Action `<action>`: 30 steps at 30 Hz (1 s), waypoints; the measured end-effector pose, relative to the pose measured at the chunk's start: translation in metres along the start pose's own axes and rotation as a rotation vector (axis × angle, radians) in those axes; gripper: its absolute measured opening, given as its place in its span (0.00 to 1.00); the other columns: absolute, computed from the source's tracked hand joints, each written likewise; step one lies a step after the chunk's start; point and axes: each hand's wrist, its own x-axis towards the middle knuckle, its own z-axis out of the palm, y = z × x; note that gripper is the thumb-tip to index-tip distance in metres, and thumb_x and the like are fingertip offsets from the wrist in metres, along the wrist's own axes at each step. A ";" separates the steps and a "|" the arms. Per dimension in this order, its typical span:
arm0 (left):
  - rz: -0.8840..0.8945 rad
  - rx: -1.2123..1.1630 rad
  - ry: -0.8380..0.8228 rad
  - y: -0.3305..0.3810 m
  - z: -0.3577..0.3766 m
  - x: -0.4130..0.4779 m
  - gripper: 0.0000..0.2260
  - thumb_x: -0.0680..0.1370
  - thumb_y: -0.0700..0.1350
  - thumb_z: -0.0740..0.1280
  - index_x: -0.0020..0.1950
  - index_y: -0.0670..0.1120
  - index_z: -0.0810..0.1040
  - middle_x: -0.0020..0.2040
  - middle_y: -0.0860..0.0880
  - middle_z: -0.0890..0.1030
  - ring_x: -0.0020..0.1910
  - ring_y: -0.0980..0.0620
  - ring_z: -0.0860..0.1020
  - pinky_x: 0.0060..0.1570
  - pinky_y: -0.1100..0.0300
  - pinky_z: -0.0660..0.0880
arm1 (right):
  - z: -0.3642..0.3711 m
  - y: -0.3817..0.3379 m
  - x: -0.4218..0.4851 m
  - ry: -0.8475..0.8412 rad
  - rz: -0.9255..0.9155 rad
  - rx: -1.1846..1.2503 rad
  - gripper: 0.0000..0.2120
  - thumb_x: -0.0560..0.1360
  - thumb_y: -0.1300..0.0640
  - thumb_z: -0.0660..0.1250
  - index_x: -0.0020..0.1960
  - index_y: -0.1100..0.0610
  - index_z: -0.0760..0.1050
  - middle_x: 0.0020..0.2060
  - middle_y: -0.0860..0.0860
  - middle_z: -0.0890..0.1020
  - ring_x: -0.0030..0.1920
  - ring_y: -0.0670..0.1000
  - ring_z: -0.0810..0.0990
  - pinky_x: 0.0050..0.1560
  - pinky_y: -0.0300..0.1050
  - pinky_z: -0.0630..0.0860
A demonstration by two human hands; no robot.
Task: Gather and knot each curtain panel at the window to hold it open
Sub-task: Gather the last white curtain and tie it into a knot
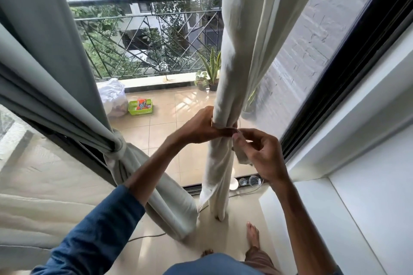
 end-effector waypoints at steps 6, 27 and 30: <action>-0.041 -0.008 -0.067 0.000 -0.004 0.003 0.11 0.76 0.57 0.72 0.51 0.50 0.83 0.49 0.50 0.86 0.50 0.48 0.84 0.50 0.42 0.79 | -0.019 0.014 -0.008 -0.179 -0.045 -0.077 0.05 0.76 0.54 0.74 0.46 0.53 0.87 0.38 0.49 0.88 0.38 0.53 0.85 0.47 0.59 0.82; -0.004 -0.115 -0.101 0.000 -0.004 -0.015 0.09 0.78 0.41 0.71 0.56 0.38 0.82 0.53 0.40 0.85 0.55 0.40 0.82 0.56 0.37 0.76 | -0.055 0.035 0.011 -0.164 -0.007 -0.195 0.06 0.75 0.54 0.75 0.51 0.54 0.87 0.43 0.45 0.88 0.48 0.49 0.86 0.42 0.46 0.80; -0.018 -0.103 -0.146 0.002 -0.001 -0.019 0.14 0.76 0.41 0.74 0.60 0.39 0.80 0.56 0.43 0.84 0.58 0.45 0.82 0.58 0.40 0.78 | -0.059 0.037 0.016 -0.149 0.005 -0.215 0.06 0.75 0.55 0.75 0.51 0.54 0.87 0.44 0.45 0.88 0.49 0.45 0.86 0.48 0.44 0.81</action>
